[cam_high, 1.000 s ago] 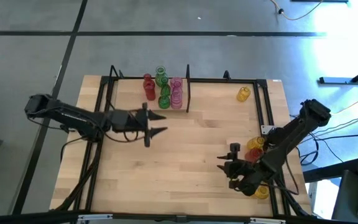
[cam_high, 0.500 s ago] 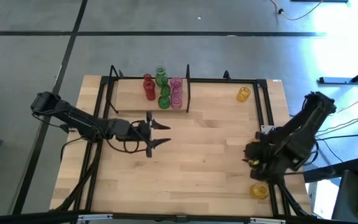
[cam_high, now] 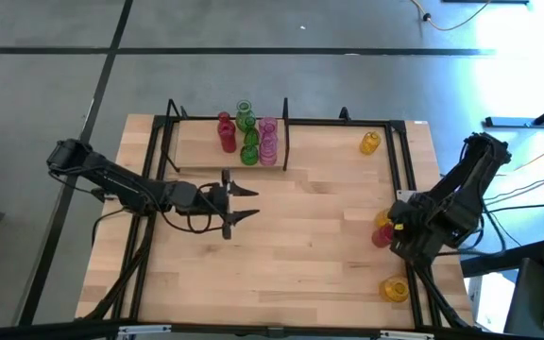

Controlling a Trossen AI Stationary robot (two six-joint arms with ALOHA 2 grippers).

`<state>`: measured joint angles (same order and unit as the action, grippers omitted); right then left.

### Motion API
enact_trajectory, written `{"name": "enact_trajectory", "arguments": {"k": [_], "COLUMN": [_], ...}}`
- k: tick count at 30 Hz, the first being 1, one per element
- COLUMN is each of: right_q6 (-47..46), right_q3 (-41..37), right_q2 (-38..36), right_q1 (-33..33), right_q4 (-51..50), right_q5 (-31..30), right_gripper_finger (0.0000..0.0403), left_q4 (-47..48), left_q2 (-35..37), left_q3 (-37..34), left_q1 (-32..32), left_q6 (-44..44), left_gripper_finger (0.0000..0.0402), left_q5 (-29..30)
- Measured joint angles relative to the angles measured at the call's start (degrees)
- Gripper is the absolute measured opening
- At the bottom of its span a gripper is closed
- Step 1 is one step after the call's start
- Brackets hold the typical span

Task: Sort vases onto shelf
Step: Put the red vase on the shelf aligned with the other red vase

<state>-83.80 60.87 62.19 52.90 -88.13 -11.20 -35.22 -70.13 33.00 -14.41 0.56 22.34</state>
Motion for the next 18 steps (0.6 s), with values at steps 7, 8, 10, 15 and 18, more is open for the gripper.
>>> {"name": "enact_trajectory", "arguments": {"k": [7, 8, 10, 15, 18], "right_q6": [-3.46, -3.74, -4.6, -4.75, -5.48], "right_q3": [-2.26, -2.26, -2.26, -2.26, -3.33], "right_q2": [0.02, -0.02, -0.14, -0.21, -0.21], "right_q1": [-0.04, -0.04, -0.04, -0.04, -0.04], "right_q4": [1.06, 1.04, 1.07, 1.01, 1.26], "right_q5": [1.84, 1.84, 1.84, 1.77, 1.85], "right_gripper_finger": [0.0154, 0.0155, 0.0165, 0.0219, 0.0247], "left_q4": [0.02, 0.02, 0.04, 0.04, 0.04], "left_q2": [0.0, 0.0, 0.0, 0.0, 0.0], "left_q3": [-0.01, -0.01, -0.01, -0.01, -0.01], "left_q1": [0.0, 0.0, 0.0, 0.0, 0.0], "left_q6": [0.02, 0.02, 0.02, 0.0, -0.02], "left_gripper_finger": [0.0211, 0.0211, 0.0211, 0.0211, 0.0211], "left_q5": [0.75, 0.75, 0.75, 0.75, 0.75]}}
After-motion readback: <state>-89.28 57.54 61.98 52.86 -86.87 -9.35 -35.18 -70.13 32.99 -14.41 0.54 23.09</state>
